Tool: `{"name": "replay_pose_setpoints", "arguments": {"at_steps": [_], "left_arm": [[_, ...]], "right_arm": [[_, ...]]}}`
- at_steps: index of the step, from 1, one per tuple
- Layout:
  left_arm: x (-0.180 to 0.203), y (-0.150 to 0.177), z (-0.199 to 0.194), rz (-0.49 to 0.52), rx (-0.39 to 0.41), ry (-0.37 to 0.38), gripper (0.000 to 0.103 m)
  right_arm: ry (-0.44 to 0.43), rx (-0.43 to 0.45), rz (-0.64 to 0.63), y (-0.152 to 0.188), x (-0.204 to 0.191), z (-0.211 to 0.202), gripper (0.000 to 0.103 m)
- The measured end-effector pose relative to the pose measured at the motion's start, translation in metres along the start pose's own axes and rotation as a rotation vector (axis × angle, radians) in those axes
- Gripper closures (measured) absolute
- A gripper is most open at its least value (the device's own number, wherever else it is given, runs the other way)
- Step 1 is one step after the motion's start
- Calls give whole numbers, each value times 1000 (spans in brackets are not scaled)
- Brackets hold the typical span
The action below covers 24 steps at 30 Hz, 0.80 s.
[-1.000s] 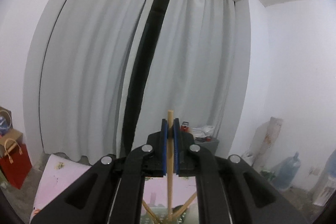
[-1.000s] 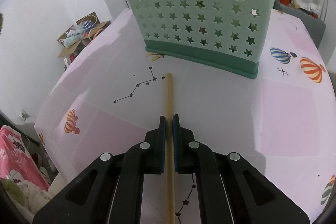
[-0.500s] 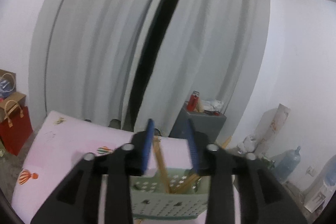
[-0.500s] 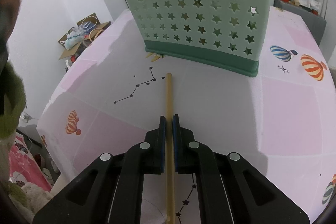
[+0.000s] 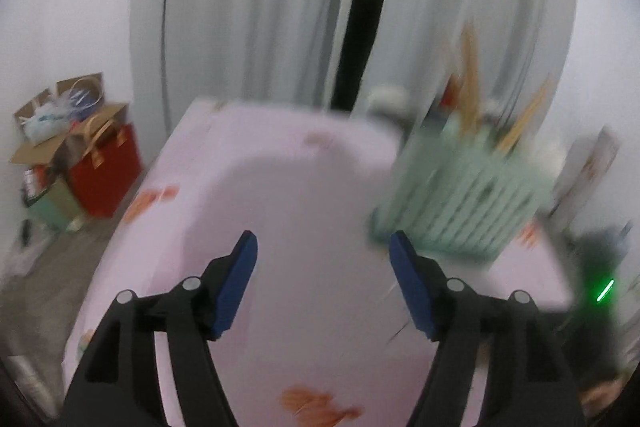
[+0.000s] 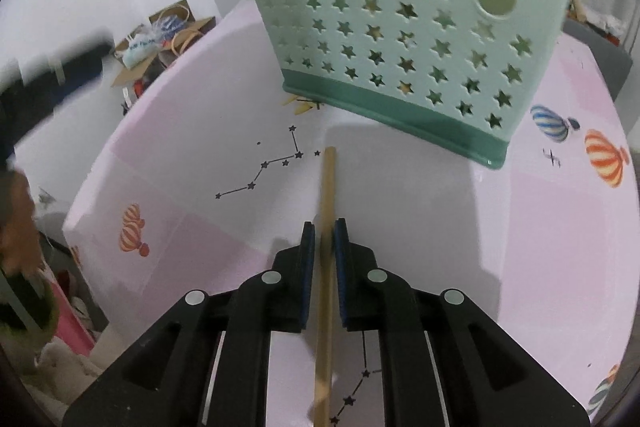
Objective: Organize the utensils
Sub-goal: 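Lift the chopstick with the right tool above the green holder, then drop the chopstick into the green holder and open the right tool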
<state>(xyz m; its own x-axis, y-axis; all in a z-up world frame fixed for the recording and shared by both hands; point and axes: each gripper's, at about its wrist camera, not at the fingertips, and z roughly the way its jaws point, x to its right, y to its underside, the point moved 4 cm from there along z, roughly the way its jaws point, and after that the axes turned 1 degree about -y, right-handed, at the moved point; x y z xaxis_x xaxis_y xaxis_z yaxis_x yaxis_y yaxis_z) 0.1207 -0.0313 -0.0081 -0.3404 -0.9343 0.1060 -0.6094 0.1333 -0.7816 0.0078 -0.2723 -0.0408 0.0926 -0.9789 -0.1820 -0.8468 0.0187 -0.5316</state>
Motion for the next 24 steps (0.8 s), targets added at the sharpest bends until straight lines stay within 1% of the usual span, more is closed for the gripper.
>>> {"name": "replay_pose_setpoints", "arguments": {"at_steps": [2, 4, 5, 6, 8, 11, 14, 17, 18, 21, 22, 24], "left_arm": [[5, 18, 13, 52, -74, -37, 34], [1, 33, 20, 84, -119, -46, 32], [2, 38, 24, 96, -130, -49, 30], [-1, 41, 24, 101, -135, -53, 28], [-4, 48, 24, 109, -138, -51, 26], [-3, 54, 26, 108, -129, -41, 24], [0, 49, 15, 101, -125, -41, 23], [-6, 49, 18, 82, -134, -34, 23], [-8, 49, 19, 76, -134, -31, 23], [-11, 49, 21, 63, -136, -25, 23], [-11, 49, 21, 59, -137, -23, 23], [-13, 48, 21, 51, -139, -20, 23]], "right_arm": [[13, -2, -10, -4, -1, 3, 93], [25, -4, -18, -8, -4, 7, 93], [33, -4, -20, -10, -5, 8, 97], [43, -7, -21, -12, -5, 9, 98], [46, -16, -19, -16, -7, 10, 98], [53, 35, -13, -27, -7, -6, 98], [58, 164, -11, -46, -9, -50, 98], [78, 303, -10, -64, -9, -97, 98], [89, 372, -4, -73, -9, -118, 98], [101, 503, 8, -94, -9, -158, 99], [110, 566, 5, -104, -9, -174, 99], [115, 638, 0, -118, -10, -191, 99]]}}
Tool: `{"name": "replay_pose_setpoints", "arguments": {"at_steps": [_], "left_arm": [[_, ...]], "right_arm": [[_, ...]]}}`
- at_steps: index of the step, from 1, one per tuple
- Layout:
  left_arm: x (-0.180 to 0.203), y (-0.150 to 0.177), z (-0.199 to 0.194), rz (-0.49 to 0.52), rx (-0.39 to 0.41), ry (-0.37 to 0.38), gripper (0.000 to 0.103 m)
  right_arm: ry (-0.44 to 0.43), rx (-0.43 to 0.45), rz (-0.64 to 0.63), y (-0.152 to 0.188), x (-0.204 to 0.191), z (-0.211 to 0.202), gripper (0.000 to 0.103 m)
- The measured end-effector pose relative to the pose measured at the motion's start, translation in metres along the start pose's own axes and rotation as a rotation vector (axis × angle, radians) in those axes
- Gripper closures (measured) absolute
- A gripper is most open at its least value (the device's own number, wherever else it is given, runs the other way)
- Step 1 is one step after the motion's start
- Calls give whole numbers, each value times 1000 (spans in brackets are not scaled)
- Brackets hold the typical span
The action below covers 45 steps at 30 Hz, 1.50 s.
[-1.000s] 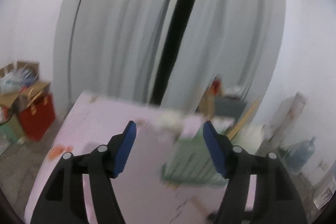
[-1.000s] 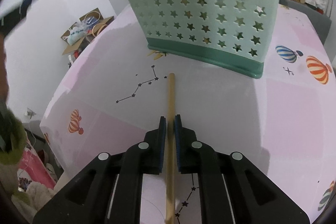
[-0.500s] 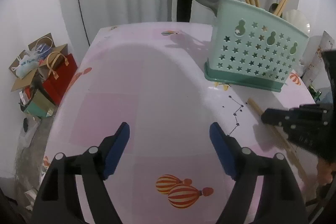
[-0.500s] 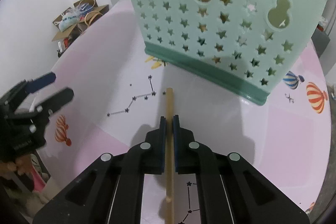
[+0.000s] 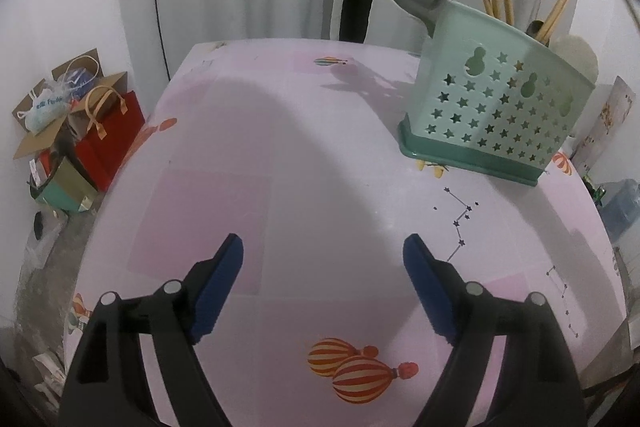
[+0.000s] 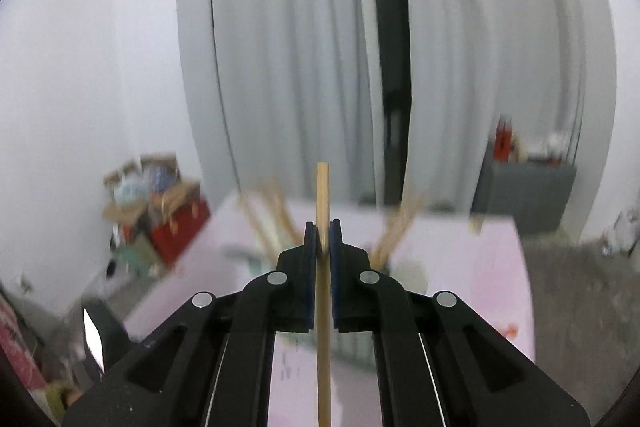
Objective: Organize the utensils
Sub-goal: 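Drop the chopstick into the green holder and open the right tool, then push the green holder with both open tools to straighten it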
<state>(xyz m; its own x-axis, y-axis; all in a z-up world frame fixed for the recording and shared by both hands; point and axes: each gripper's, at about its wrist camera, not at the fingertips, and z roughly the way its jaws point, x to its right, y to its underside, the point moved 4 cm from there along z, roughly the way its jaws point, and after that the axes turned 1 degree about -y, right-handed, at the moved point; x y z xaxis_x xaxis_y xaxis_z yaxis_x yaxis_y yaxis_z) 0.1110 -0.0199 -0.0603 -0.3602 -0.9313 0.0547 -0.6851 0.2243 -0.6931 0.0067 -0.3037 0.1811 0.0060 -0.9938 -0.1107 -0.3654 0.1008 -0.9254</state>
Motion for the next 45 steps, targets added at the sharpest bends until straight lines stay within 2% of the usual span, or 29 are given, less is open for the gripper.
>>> {"name": "replay_pose_setpoints", "arguments": {"at_steps": [5, 7, 16, 25, 31, 37, 43, 44, 45], "left_arm": [[-3, -1, -1, -14, 9, -2, 23], [-4, -2, -2, -18, 9, -3, 23], [-17, -5, 1, -41, 3, -20, 23], [-22, -6, 9, -57, -6, -19, 23], [-26, -5, 9, -68, -5, -24, 23], [-28, -5, 8, -94, 0, 2, 23], [-21, -9, 1, -92, 24, 36, 23], [-19, -10, -1, -89, 32, 45, 23], [-18, -11, -1, -87, 37, 53, 22]], "right_arm": [[-17, 190, 11, -49, 5, 1, 99], [-7, 239, 17, -59, 6, 16, 98], [111, 306, 5, -61, 10, 72, 98], [185, 300, -36, -56, 5, 93, 98], [190, 259, -38, -40, 9, 95, 98], [167, 231, -53, -25, 14, 90, 98], [80, 173, -29, -4, 20, 69, 98], [63, 158, -32, 1, 21, 63, 92], [43, 136, -37, 6, 21, 58, 78]]}}
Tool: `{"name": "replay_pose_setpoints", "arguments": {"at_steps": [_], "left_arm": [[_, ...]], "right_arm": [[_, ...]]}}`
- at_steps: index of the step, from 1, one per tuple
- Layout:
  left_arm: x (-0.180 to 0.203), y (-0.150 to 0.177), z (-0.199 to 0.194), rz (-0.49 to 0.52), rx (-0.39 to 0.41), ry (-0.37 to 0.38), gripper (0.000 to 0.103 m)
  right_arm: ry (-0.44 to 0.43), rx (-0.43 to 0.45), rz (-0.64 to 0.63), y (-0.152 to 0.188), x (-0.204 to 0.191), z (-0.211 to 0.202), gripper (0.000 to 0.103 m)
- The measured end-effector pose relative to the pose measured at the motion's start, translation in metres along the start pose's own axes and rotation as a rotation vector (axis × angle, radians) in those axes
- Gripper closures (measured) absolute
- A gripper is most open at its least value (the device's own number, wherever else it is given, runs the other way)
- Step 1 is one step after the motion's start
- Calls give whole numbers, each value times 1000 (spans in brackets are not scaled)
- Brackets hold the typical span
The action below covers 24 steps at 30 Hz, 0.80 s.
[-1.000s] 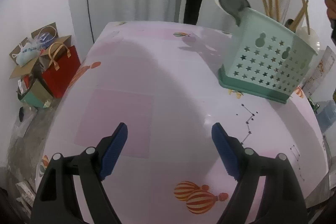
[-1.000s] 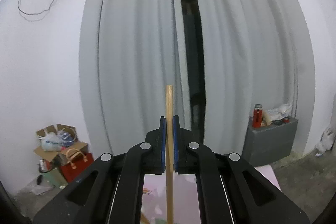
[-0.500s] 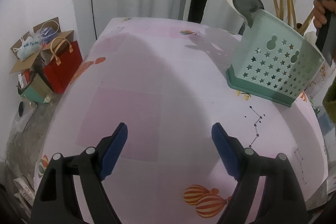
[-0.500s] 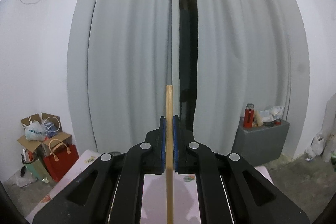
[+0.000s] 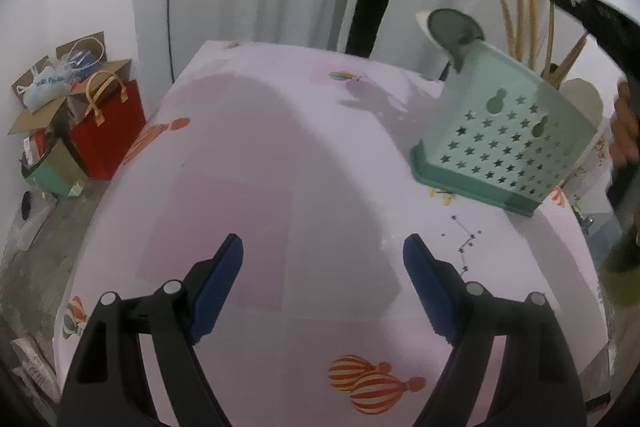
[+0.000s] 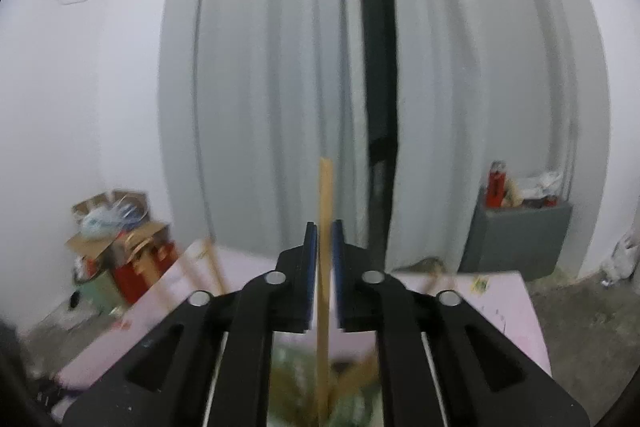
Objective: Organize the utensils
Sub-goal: 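Push the green holder with both open tools to straighten it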
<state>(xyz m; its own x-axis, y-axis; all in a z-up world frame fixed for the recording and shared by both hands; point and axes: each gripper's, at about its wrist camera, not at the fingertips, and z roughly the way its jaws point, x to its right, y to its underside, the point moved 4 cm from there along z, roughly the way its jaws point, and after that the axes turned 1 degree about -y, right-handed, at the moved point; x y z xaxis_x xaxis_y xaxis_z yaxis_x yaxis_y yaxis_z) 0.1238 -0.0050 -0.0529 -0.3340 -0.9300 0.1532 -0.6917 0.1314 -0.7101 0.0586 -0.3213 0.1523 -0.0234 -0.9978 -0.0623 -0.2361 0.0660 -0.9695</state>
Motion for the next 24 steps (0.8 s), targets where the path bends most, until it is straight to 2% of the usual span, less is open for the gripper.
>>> {"name": "replay_pose_setpoints", "arguments": {"at_steps": [1, 2, 6, 10, 14, 18, 23, 24], "left_arm": [[2, -2, 0, 4, 4, 19, 22], [5, -4, 0, 10, 8, 45, 22], [18, -20, -3, 40, 57, 124, 21], [36, -43, -2, 92, 120, 197, 19], [60, -62, 10, 172, 158, 291, 17], [84, -74, 37, 244, 121, 356, 17], [109, -84, 61, 279, 55, 401, 18], [114, -86, 63, 282, 47, 404, 21]], "right_arm": [[-27, -30, -7, 7, 0, -8, 69], [-54, -54, -15, 13, 1, -16, 53], [-82, -80, -59, 32, 6, -56, 35], [-114, -99, 16, 52, 30, -90, 30], [-132, -219, 123, 86, 65, -81, 28], [-171, -362, 154, 119, 85, -43, 28], [-238, -430, 128, 129, 82, -6, 28], [-250, -436, 118, 129, 76, -3, 28]]}}
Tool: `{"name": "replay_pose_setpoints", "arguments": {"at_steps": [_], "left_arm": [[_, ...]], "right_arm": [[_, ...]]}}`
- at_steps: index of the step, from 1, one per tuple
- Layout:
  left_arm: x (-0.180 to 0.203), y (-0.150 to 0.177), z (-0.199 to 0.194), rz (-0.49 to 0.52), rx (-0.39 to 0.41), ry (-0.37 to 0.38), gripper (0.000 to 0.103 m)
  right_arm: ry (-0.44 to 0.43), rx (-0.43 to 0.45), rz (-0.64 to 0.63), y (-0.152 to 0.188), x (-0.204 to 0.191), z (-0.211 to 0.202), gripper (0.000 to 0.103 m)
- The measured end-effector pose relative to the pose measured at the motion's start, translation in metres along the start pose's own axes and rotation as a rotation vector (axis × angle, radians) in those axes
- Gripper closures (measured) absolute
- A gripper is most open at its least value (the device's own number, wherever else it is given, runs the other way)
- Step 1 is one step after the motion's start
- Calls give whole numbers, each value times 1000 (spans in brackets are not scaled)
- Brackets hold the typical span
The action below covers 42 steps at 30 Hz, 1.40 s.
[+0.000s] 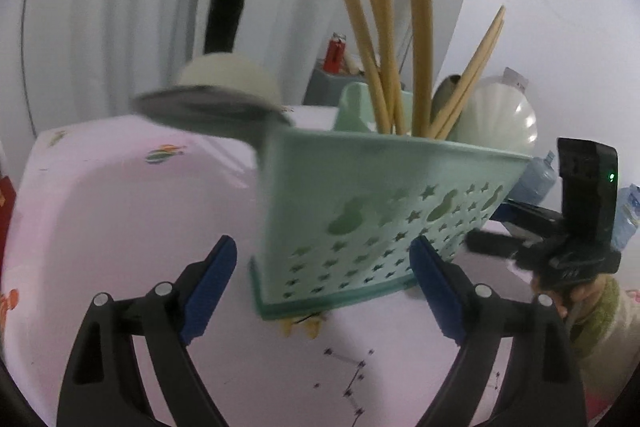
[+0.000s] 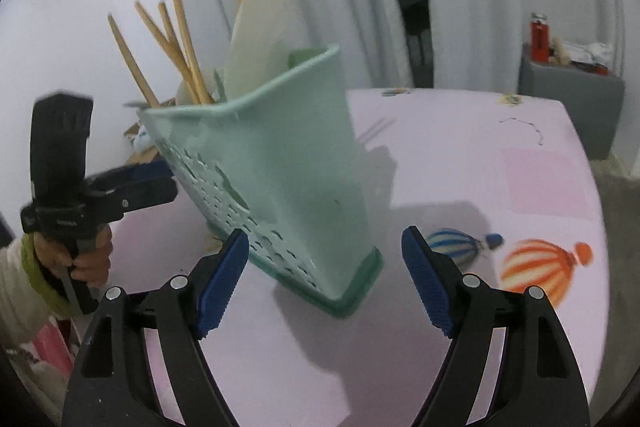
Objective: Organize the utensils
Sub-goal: 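Push the green holder with both open tools to straighten it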
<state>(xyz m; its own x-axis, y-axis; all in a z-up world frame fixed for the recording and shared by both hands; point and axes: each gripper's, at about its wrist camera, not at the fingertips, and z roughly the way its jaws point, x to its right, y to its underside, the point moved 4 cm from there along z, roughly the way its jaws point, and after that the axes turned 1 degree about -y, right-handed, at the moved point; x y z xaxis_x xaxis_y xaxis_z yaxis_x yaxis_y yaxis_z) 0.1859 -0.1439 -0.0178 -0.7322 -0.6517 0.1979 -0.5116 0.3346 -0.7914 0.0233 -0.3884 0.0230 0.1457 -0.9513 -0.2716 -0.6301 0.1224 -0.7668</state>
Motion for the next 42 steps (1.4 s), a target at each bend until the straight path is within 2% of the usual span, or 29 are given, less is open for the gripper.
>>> {"name": "replay_pose_setpoints", "arguments": {"at_steps": [3, 6, 8, 18, 21, 26, 29, 32, 35, 37, 42], "left_arm": [[9, -4, 3, 6, 1, -26, 23], [14, -1, 1, -7, 4, -34, 23], [17, 1, -3, -15, 0, -31, 23], [25, 29, -53, -100, -7, -91, 23], [24, 31, -61, -115, -11, -112, 22], [31, 30, -66, -111, -42, -169, 20], [34, 34, -83, -143, -51, -297, 15], [43, 45, -104, -151, -24, -391, 5], [53, 55, -120, -129, -22, -489, 5], [65, 66, -127, -124, -24, -540, 5], [67, 83, -160, -158, -10, -647, 5]], "right_arm": [[-36, -6, -28, -4, -11, 6, 30], [7, -4, -60, -7, -18, 6, 30], [-1, -2, -46, -8, -19, 7, 30], [-67, -7, -51, -1, -58, -4, 30], [-64, -8, -67, 3, -72, -7, 30], [3, -29, -92, 1, -81, -4, 30], [96, -25, -79, 3, -89, -22, 29], [220, -26, -66, 15, -103, -40, 18], [312, -43, -65, 33, -120, -53, 8], [375, -43, -60, 38, -130, -61, 8], [457, -32, -4, 45, -143, -68, 8]]}}
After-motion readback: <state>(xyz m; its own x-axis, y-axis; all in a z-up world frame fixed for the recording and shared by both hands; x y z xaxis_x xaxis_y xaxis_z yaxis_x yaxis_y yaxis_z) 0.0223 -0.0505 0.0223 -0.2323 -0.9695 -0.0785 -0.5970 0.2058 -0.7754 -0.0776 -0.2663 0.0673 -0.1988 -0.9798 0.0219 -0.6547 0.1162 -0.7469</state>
